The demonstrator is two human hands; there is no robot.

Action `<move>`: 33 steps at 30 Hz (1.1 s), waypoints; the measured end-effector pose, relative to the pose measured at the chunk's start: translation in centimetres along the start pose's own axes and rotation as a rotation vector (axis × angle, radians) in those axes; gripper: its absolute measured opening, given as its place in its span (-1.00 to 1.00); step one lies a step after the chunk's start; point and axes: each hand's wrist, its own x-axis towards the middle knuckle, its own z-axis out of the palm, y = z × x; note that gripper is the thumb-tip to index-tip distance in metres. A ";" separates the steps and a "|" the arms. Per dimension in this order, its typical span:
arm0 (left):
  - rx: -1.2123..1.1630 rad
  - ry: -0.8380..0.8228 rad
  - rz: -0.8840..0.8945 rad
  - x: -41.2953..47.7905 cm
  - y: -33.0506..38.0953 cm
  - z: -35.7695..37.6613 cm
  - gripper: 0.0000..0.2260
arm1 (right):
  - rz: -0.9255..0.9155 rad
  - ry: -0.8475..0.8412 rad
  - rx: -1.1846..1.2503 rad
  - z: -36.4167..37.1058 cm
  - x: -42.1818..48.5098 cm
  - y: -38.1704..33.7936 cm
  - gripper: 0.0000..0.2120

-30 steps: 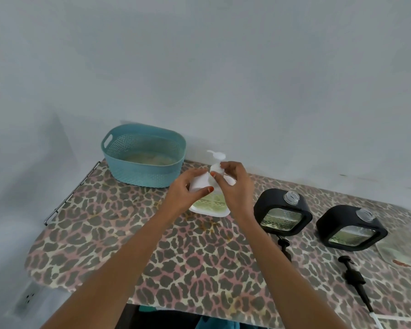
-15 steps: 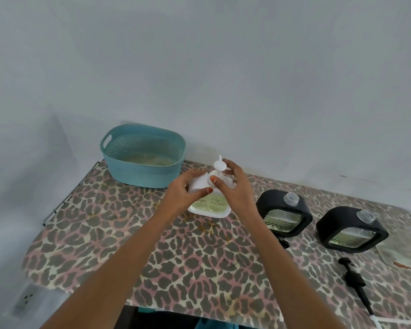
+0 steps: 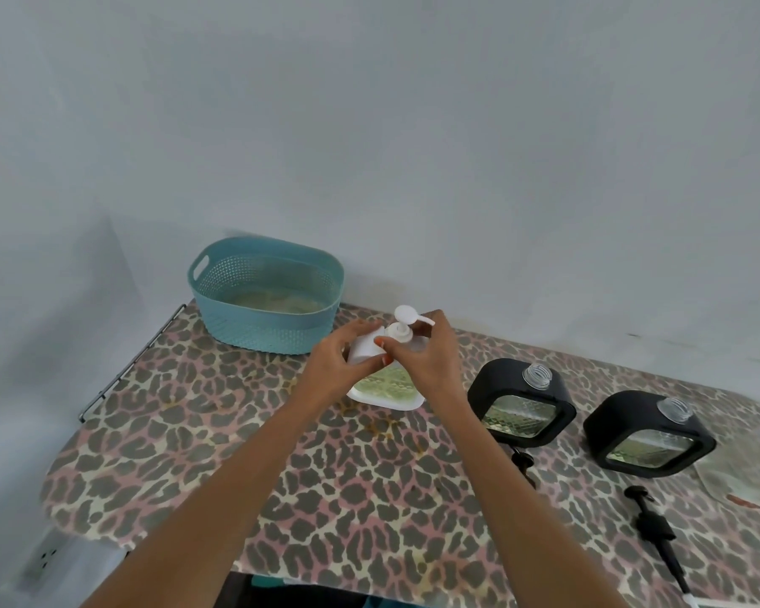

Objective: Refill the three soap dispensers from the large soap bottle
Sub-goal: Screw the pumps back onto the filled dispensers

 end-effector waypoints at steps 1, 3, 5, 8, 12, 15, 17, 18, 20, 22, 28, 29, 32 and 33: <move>-0.001 -0.001 -0.001 0.0 0.0 0.0 -0.58 | 0.015 -0.013 -0.013 0.0 0.0 0.0 -0.53; 0.001 0.000 -0.006 0.0 0.0 0.0 -0.59 | 0.005 -0.090 -0.004 -0.5 -0.1 -0.1 -0.48; 0.008 0.000 -0.009 0.1 -0.1 -0.1 -0.58 | -0.032 -0.205 0.051 -1.5 -0.2 -0.1 -0.52; 0.011 0.003 0.005 0.1 -0.1 0.0 -0.59 | -0.038 -0.307 -0.006 -2.9 -0.1 0.1 -0.58; 0.010 0.005 0.006 0.1 -0.2 0.0 -0.58 | -0.060 -0.222 -0.038 -2.4 0.0 0.1 -0.68; -0.007 0.006 0.004 0.0 -0.1 0.0 -0.58 | -0.036 -0.122 -0.010 -1.4 0.0 -0.1 -0.66; -0.021 -0.001 0.001 0.0 0.0 0.0 -0.58 | -0.006 -0.066 -0.003 -0.7 0.0 -0.1 -0.61; -0.024 -0.003 0.001 -0.1 0.0 0.0 -0.58 | 0.007 -0.049 -0.019 -0.5 0.0 -0.2 -0.58; -0.021 -0.005 -0.003 -0.1 0.1 0.0 -0.57 | 0.010 -0.065 -0.053 -0.4 0.0 -0.4 -0.53; -0.004 -0.008 -0.006 -0.1 0.1 0.0 -0.57 | -0.019 -0.164 -0.009 -1.2 -0.1 -0.7 -0.51; 0.013 -0.010 0.013 0.0 -0.1 0.0 -0.58 | -0.045 -0.340 -0.022 -3.5 0.3 -0.2 -0.68; 0.006 -0.008 0.011 0.0 -0.1 0.0 -0.58 | -0.041 -0.301 -0.023 -3.2 0.4 -0.2 -0.68; -0.013 -0.009 0.023 0.1 -0.2 0.0 -0.59 | -0.011 -0.148 -0.008 -1.7 0.4 -0.3 -0.64; -0.022 -0.010 0.025 0.1 -0.2 0.0 -0.58 | -0.002 -0.103 -0.010 -1.2 0.4 -0.3 -0.63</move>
